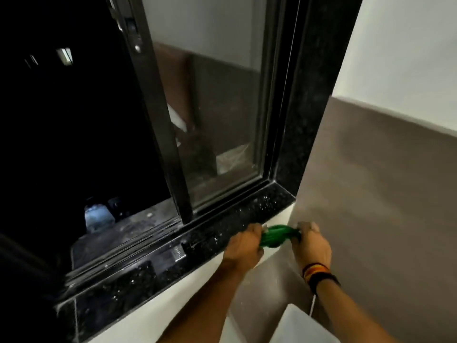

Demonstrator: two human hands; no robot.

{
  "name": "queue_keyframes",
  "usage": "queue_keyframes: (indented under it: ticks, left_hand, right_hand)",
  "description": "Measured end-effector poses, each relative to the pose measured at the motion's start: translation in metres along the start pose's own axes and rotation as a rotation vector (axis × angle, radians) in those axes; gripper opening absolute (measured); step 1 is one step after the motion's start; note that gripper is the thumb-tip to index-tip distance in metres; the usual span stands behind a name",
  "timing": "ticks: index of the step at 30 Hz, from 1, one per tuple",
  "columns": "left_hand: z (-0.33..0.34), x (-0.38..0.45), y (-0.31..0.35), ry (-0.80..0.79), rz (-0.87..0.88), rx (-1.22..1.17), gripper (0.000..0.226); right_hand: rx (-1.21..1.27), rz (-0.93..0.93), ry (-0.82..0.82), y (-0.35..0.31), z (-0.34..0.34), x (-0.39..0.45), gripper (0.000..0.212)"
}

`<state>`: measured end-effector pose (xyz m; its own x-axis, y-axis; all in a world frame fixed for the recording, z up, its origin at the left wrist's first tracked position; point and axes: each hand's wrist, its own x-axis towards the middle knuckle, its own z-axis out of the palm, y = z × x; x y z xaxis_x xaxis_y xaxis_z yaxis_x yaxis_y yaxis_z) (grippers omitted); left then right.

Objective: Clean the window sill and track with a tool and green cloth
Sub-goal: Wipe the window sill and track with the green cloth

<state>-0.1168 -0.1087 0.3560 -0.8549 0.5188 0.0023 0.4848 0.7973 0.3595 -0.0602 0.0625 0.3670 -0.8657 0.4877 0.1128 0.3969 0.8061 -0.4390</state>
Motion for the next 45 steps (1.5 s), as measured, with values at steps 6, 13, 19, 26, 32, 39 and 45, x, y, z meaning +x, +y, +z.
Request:
queue_keyframes:
  ticks: [6, 13, 19, 26, 32, 39, 45]
  left_hand:
    - [-0.012, 0.040, 0.022, 0.134, -0.201, -0.389, 0.037]
    - [0.021, 0.090, 0.023, 0.097, -0.468, -0.756, 0.034]
    - [0.040, 0.100, -0.002, 0.164, -0.472, -0.797, 0.021]
    - [-0.008, 0.022, -0.096, 0.086, -0.231, 0.065, 0.039]
    - [-0.028, -0.046, -0.160, -0.106, -0.274, 0.410, 0.055]
    - [-0.035, -0.065, -0.179, -0.165, -0.328, 0.297, 0.063]
    - [-0.056, -0.068, -0.190, -0.257, -0.463, 0.128, 0.054]
  right_hand:
    - [-0.332, -0.252, 0.004, -0.035, -0.041, 0.088, 0.024]
    - [-0.746, -0.525, -0.189, -0.061, -0.008, 0.177, 0.026]
    - [-0.749, -0.645, -0.250, -0.065, 0.055, 0.217, 0.035]
    - [0.132, -0.369, 0.000, -0.010, 0.113, 0.165, 0.050]
    - [-0.206, -0.324, -0.188, 0.009, 0.142, 0.186, 0.074]
    - [-0.285, -0.227, -0.220, -0.014, 0.148, 0.183, 0.085]
    - [-0.225, -0.471, -0.270, -0.070, 0.167, 0.084, 0.071]
